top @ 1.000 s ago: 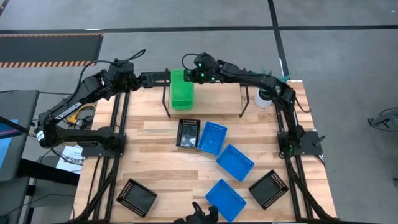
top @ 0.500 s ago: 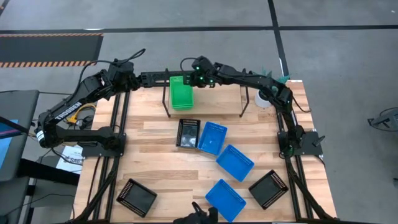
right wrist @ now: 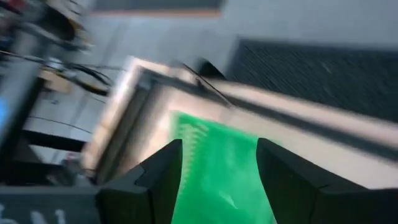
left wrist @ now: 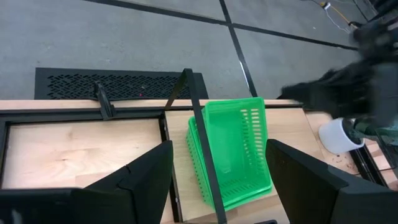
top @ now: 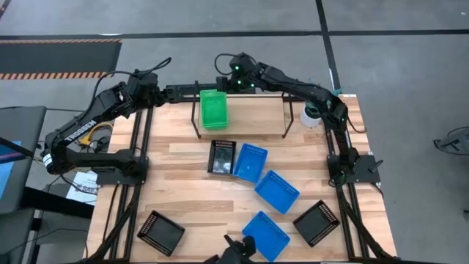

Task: Stack baskets on shelf by color
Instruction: Stack the green bin on the other green bins on the shelf

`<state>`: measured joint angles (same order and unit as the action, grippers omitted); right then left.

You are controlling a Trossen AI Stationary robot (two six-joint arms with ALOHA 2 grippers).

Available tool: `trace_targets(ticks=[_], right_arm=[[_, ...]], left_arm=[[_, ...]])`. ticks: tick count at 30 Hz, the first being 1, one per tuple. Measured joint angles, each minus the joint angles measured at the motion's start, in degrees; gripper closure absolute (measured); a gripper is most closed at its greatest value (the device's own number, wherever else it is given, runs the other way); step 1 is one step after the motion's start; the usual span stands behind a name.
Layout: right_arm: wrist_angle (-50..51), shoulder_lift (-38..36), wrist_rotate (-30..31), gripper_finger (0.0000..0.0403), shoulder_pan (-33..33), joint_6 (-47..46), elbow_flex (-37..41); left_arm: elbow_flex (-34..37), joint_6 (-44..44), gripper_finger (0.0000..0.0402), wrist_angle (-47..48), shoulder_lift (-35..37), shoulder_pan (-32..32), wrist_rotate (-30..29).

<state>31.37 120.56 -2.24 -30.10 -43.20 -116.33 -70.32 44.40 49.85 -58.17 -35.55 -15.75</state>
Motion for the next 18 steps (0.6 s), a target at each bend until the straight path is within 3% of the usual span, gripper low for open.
trace_targets(ticks=[8, 18], right_arm=[[-8.6, 2.1, 1.0, 0.0192, 1.1, 3.6, -0.5], [-9.4, 8.6, -1.0, 0.0202, 0.7, 2.2, -0.1]], left_arm=[[0.0, -0.1, 0.0157, 0.2, 0.0, 0.0, -0.1], [0.0, -0.2, 0.0157, 0.4, 0.0, -0.3, 0.0]])
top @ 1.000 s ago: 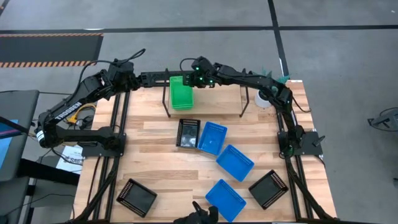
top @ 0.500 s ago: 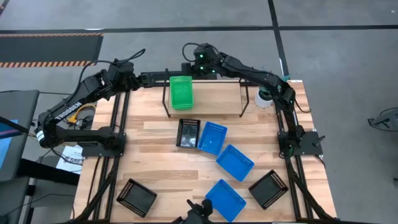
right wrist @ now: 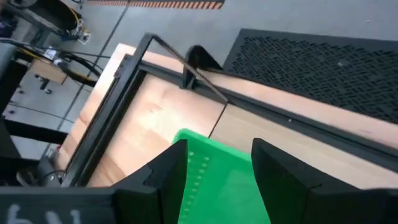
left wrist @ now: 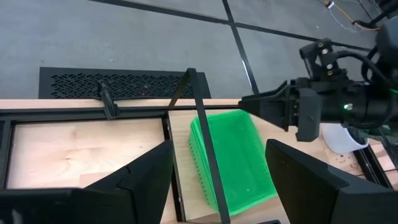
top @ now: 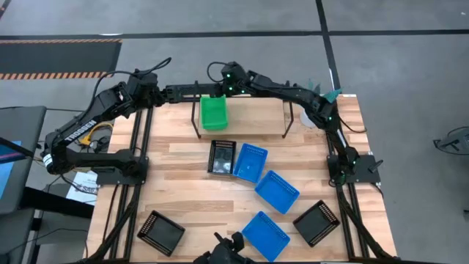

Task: Stack baskets on shelf by color
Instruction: Stack the green bin on the other green bins on the shelf, then put the middle blue bin on the shelf

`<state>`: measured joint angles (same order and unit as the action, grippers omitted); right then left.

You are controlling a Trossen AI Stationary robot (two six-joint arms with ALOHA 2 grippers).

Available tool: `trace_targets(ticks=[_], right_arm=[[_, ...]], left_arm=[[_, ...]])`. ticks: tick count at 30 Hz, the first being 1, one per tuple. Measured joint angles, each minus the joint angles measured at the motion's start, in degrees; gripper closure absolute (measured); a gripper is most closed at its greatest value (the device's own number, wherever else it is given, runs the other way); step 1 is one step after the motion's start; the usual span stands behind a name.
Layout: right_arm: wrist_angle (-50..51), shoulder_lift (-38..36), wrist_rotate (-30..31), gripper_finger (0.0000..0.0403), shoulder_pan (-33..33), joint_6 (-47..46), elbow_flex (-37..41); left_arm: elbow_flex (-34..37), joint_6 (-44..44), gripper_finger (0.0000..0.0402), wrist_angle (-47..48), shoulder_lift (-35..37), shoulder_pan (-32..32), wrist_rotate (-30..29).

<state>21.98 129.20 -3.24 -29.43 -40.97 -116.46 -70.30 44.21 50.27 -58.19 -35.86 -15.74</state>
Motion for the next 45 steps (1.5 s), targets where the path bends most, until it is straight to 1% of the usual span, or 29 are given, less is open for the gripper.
trace_targets(ticks=[4, 7, 10, 14, 17, 21, 24, 28, 33, 36, 40, 45], right_arm=[[-1.5, -0.5, -0.1, 0.0203, 0.0, 0.3, 0.0], [-1.7, -2.8, -0.1, 0.0203, -0.3, 1.4, 0.0], [0.2, -6.4, 0.0, 0.0203, -1.1, 4.3, -0.1], [8.1, -12.0, 0.1, 0.0203, -2.1, 6.9, -0.1], [18.0, -15.6, 0.1, 0.0203, -2.2, 7.3, -0.1], [33.5, -19.5, 0.3, 0.0203, -0.9, 8.7, -0.1], [45.3, -21.3, 0.3, 0.0203, 1.7, 10.6, -0.1], [56.7, -22.4, 0.4, 0.0203, 7.1, 11.2, -0.1], [65.6, -22.5, 7.6, 0.0203, 16.5, 5.4, 0.0], [68.0, -22.1, 8.6, 0.0203, 20.9, 0.8, 0.7], [67.9, -23.4, 6.8, 0.0203, 24.8, -6.4, 6.5], [68.0, -29.5, 0.6, 0.0203, 28.3, -13.6, 17.5]], left_arm=[[0.0, 0.0, 0.0157, 0.0, 0.0, 0.0, 0.0], [0.0, -0.3, 0.0157, -0.1, 0.0, 0.0, -0.1], [0.0, -0.5, 0.0157, -0.2, 0.0, 0.0, -0.1], [0.0, -0.5, 0.0157, -0.2, 0.0, 0.0, -0.1], [0.0, -0.5, 0.0157, 0.1, 0.0, -0.1, 0.1], [0.0, -1.4, 0.0157, 0.1, 0.0, -0.1, 0.3], [0.0, -1.5, 0.0157, 0.2, 0.0, -0.1, 0.6], [0.0, -1.2, 0.0157, 0.0, 0.0, -0.1, 2.6], [0.0, -2.0, 0.0157, 0.1, -0.2, -0.1, 5.0], [0.0, -2.4, 0.0157, 0.0, -0.4, -0.2, 5.1], [0.0, -4.8, 0.0157, -0.6, -1.3, -0.3, 6.7], [0.0, -8.5, 0.0157, -0.6, -3.6, -0.3, 10.7]])
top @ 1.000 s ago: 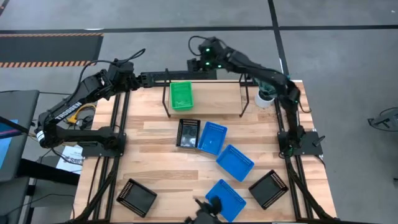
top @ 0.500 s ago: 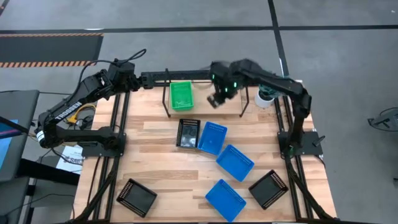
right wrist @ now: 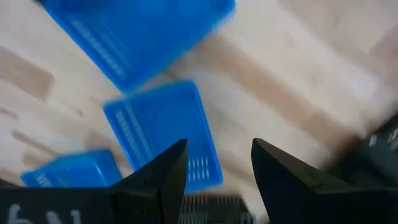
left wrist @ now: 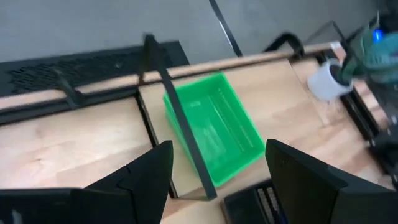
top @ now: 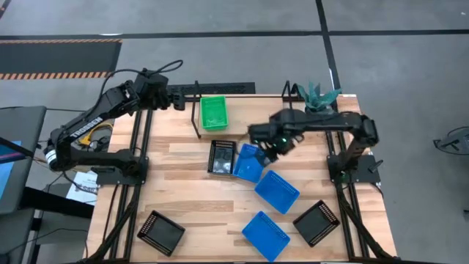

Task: Stack baskets on shelf by color
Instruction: Put the middle blue bin on the shelf

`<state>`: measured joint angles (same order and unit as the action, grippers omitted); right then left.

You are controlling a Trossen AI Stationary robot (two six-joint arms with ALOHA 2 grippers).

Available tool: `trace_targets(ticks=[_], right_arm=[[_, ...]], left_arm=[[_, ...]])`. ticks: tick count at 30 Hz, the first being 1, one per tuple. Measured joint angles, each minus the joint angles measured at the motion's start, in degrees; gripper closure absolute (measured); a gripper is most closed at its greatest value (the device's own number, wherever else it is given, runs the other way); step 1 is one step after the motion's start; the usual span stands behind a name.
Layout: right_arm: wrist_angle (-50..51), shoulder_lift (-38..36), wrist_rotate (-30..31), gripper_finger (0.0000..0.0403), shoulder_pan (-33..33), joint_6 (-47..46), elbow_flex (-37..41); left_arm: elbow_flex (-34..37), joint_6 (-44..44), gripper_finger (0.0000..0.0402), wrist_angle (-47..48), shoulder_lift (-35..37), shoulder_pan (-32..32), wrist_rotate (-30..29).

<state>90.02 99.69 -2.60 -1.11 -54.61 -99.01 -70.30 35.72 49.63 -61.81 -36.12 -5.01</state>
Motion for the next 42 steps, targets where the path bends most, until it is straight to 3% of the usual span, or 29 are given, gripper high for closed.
trace_targets(ticks=[6, 10, 15, 18, 22, 35, 42], right_arm=[[-0.9, -11.1, -2.2, 0.0203, 2.9, -9.8, 15.2], [-8.1, -20.4, -4.8, 0.0212, 4.9, -13.1, 26.5], [-26.9, -30.0, -2.9, 0.0233, 8.0, -4.3, 37.9], [-32.2, -32.6, 0.5, 0.0242, 8.6, 0.5, 41.7], [-29.9, -32.9, 3.0, 0.0246, 8.4, 5.2, 43.0], [-28.6, -29.9, 2.9, 0.025, 8.4, 14.4, 43.0], [-26.1, -30.4, 2.9, 0.023, 6.8, 18.1, 43.0]], left_arm=[[0.0, -3.4, 0.0157, -0.6, -2.7, 0.0, 1.7], [0.0, -4.0, 0.0157, -0.8, -3.8, 0.0, 1.8], [0.0, -2.8, 0.0157, -1.0, -4.6, 0.0, 1.6], [0.0, -1.7, 0.0157, -1.0, -4.7, 0.0, 1.5], [0.0, -1.6, 0.0157, -0.9, -4.7, 0.2, 1.6], [0.0, 3.1, 0.0157, -0.6, -4.7, 6.1, -0.3], [0.0, 5.6, 0.0157, -0.7, -4.7, 10.6, -2.7]])
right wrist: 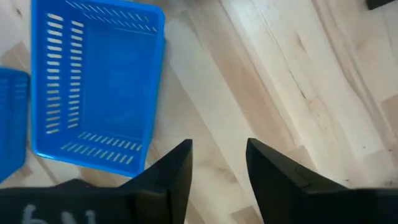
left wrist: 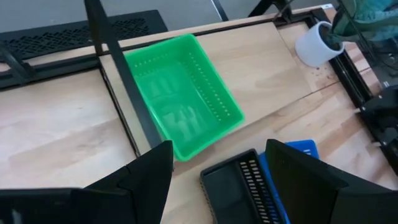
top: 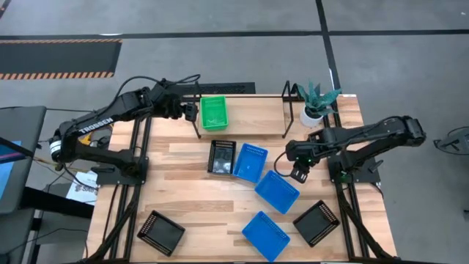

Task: Stack baskets on shelf by color
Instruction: Put the middle blue bin on the shelf

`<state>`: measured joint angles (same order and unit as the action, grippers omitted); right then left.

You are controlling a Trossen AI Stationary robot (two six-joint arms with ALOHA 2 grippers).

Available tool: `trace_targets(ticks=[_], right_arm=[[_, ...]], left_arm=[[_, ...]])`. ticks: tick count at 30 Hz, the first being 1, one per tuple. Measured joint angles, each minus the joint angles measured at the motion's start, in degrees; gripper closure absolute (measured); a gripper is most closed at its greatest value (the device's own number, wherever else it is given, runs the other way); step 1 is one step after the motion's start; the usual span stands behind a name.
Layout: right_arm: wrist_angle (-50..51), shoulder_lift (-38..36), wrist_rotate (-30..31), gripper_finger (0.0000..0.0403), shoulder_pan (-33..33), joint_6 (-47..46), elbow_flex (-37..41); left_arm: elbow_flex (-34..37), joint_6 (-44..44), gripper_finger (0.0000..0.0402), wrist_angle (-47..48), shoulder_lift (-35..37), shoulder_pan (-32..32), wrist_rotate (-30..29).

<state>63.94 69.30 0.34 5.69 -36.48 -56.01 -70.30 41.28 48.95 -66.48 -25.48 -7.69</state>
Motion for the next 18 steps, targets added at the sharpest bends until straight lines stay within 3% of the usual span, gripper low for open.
trace_targets(ticks=[9, 18], right_arm=[[0.3, 0.0, -0.2, 0.0162, -0.8, 4.7, 0.0], [-7.2, 0.0, -4.0, 0.0154, -0.8, 7.2, 4.2]], left_arm=[[0.0, 3.1, 0.0157, 0.0, 0.0, 6.1, -2.7], [0.0, 6.4, 0.0157, 0.0, 0.0, 11.6, -4.5]])
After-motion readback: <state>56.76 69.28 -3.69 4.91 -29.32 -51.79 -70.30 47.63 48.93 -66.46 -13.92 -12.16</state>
